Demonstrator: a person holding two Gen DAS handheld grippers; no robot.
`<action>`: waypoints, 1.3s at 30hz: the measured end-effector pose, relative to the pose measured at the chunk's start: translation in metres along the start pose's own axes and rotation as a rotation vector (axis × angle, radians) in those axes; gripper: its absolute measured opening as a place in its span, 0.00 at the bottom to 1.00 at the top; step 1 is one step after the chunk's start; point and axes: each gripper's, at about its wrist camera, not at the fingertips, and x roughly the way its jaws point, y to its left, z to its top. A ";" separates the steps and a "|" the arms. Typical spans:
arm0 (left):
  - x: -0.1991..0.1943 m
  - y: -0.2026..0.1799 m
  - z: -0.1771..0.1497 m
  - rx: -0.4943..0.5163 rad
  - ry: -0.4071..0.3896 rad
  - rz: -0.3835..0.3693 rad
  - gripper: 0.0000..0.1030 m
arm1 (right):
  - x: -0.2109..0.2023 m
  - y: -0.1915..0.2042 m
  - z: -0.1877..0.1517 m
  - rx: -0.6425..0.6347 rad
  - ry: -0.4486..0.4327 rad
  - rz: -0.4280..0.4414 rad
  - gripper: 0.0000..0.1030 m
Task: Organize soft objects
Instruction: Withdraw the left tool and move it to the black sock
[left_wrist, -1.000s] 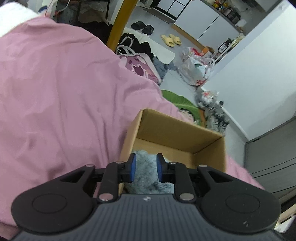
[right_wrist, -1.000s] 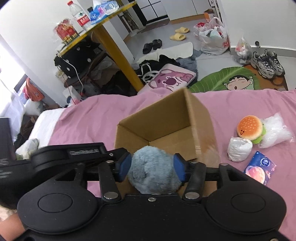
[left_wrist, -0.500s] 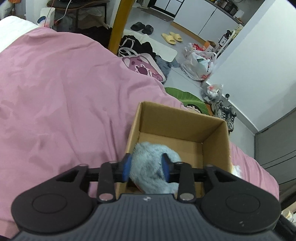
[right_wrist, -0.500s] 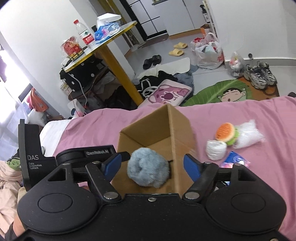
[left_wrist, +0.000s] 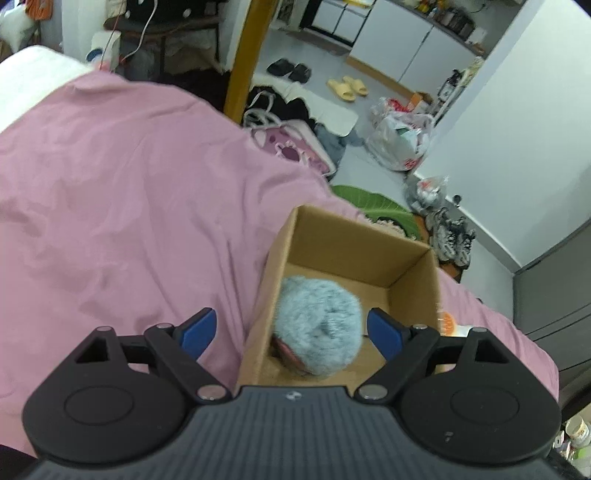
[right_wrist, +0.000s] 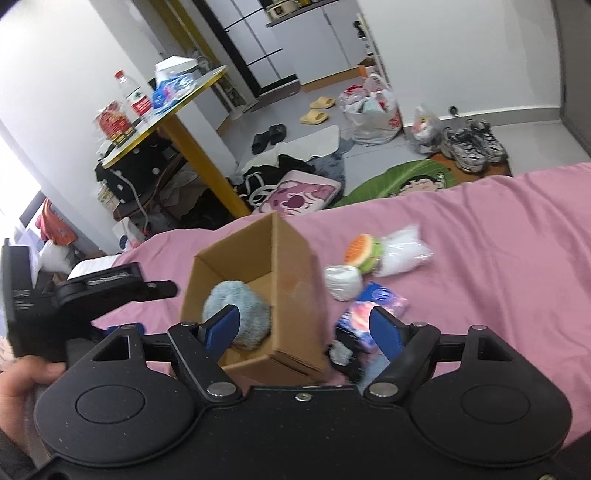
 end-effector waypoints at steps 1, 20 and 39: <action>-0.004 -0.004 -0.001 0.006 -0.005 -0.001 0.86 | -0.003 -0.005 0.000 0.008 -0.004 -0.002 0.75; -0.052 -0.073 -0.061 0.161 -0.052 -0.039 0.87 | -0.023 -0.066 -0.018 0.155 -0.008 0.034 0.75; -0.050 -0.108 -0.107 0.206 -0.060 -0.013 0.87 | -0.016 -0.101 -0.033 0.272 0.022 0.095 0.75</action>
